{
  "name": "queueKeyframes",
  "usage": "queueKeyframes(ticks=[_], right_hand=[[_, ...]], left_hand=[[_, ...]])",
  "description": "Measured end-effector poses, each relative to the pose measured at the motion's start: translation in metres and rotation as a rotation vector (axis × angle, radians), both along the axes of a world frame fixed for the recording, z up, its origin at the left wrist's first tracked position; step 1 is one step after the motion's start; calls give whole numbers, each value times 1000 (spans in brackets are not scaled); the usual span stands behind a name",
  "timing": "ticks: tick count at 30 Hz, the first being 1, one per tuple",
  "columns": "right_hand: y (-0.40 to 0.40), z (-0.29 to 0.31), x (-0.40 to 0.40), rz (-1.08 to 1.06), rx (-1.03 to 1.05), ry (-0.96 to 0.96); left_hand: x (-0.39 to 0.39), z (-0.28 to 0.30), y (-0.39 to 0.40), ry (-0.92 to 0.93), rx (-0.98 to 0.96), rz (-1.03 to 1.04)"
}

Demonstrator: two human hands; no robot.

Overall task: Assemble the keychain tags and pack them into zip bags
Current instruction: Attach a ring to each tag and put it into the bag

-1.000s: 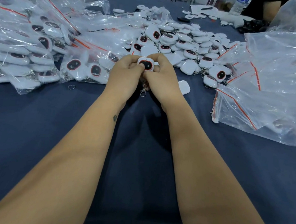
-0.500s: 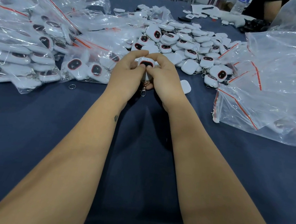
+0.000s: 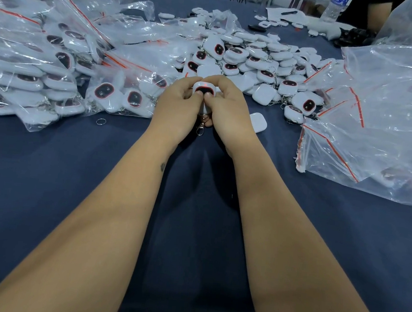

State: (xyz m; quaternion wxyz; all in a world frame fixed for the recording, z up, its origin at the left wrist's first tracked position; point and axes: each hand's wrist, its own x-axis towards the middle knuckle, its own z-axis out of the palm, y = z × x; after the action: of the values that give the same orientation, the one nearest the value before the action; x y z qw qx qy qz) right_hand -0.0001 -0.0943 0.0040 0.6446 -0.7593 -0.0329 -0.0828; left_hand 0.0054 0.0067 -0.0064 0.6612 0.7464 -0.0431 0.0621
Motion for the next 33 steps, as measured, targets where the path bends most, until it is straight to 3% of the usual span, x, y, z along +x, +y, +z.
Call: queueKeyframes(ticks=[24,29,33], right_hand=[[1,-1,1,-38,1,50],[1,2,-1,-1,130,30],[2,-1,0,-7,60,3]], left_hand=[[-4,2,0,-28,-68,35],[-4,3,-2,3,-146,101],[-6,9,-1,1,-247,161]])
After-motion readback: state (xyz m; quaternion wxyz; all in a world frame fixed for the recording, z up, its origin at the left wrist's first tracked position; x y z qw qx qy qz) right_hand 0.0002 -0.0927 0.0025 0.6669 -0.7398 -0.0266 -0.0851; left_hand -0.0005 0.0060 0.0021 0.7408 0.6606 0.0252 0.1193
